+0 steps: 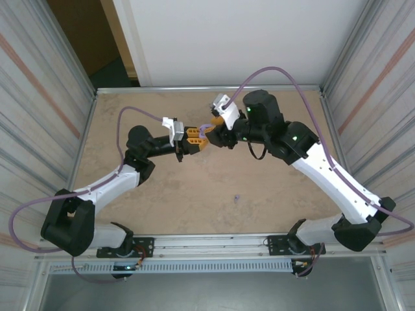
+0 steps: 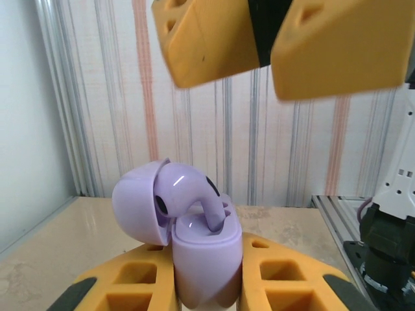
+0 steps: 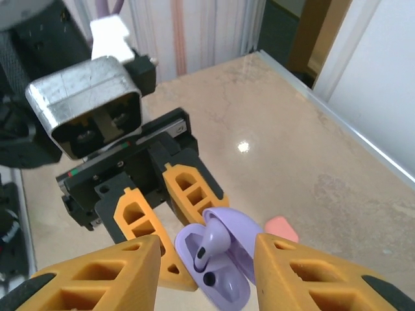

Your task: Insert the wireless bluetooth earbuds into the charging case

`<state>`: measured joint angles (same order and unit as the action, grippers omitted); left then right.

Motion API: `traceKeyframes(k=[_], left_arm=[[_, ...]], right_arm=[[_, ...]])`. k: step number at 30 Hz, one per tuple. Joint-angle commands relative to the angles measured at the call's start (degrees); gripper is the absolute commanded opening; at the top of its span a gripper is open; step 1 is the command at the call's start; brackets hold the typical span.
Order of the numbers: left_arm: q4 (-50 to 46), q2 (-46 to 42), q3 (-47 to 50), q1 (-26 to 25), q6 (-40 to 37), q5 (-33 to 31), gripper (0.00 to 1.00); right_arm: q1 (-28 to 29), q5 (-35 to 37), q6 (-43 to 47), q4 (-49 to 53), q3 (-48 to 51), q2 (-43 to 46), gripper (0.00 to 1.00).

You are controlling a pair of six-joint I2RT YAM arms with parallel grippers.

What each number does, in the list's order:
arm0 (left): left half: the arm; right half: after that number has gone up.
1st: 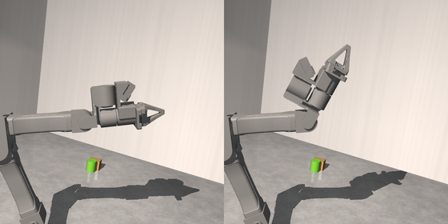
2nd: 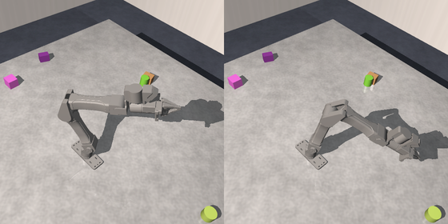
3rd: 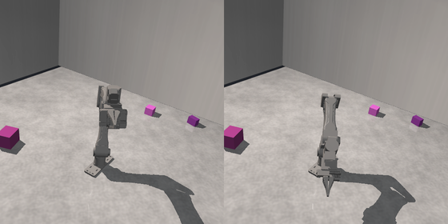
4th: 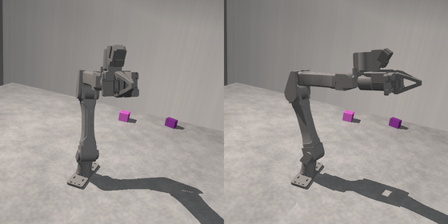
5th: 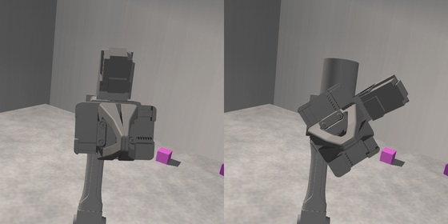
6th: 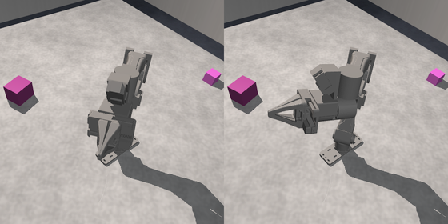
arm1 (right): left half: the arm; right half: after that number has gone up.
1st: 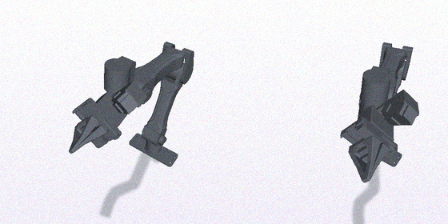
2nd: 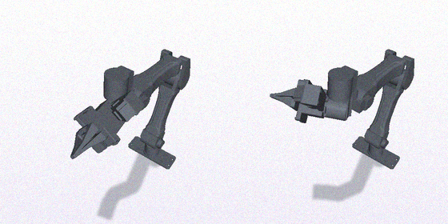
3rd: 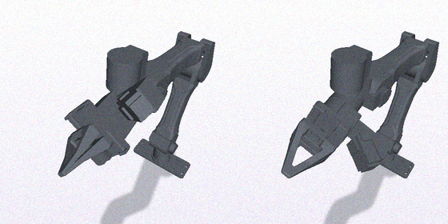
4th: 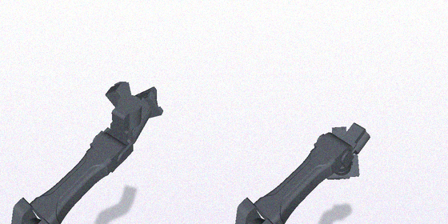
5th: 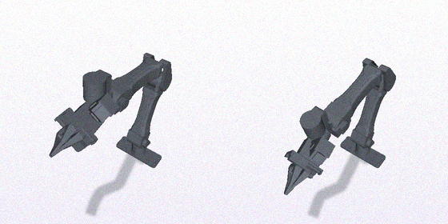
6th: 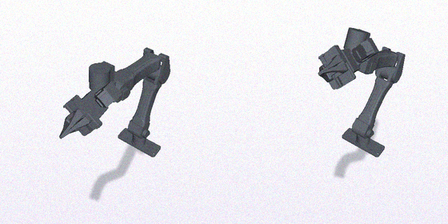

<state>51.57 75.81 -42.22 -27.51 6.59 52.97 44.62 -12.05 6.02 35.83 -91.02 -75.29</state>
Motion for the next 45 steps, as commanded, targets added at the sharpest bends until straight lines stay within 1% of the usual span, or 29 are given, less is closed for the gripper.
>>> traceKeyframes(k=[1,3,6,8,10,15,19,28,34,45], left_arm=[[3.36,-1.54,0.17,-0.4,-1.51,-3.7,0.0],[3.61,-1.54,0.6,-0.44,-1.82,-5.04,0.0],[3.71,-1.78,0.86,-0.44,-2.05,-5.94,0.0],[3.71,-1.88,0.99,-0.44,-2.19,-6.12,0.0],[3.62,-1.89,0.95,-0.43,-2.2,-6.04,0.0],[3.36,-1.68,0.67,-0.52,-2.16,-5.36,0.0],[3.27,-1.55,0.55,-0.54,-2.11,-4.86,0.0],[3.01,-1.42,0.21,-0.62,-2.19,-4.25,0.0],[2.8,-1.37,0.06,-0.69,-2.2,-3.93,0.0],[2.61,-1.46,0.12,-0.69,-2.28,-3.79,0.0]], right_arm=[[-1.3,-3.85,-9.77,-1.55,1.69,2.77,0.41],[-1.89,-4.87,-13.34,-1.56,2.78,3.44,0.4],[-2.62,-5.77,-18.11,-0.8,4.18,3.66,0.35],[-2.93,-6.12,-20.37,-0.2,4.83,3.39,0.32],[-3.16,-6.71,-21.65,-0.17,5.47,2.98,0.31],[-3.16,-7.7,-22.19,-1.81,5.33,1.62,0.32],[-3.53,-7.86,-22.19,-2.26,3.71,0.38,0.35],[-4.11,-10.76,-22.41,-4.42,2.26,-1.75,0.39],[-4.19,-11.06,-21.75,-4.98,1.39,-2.5,0.44],[-4.28,-11.64,-21.28,-5.25,1.03,-3.44,0.44]])
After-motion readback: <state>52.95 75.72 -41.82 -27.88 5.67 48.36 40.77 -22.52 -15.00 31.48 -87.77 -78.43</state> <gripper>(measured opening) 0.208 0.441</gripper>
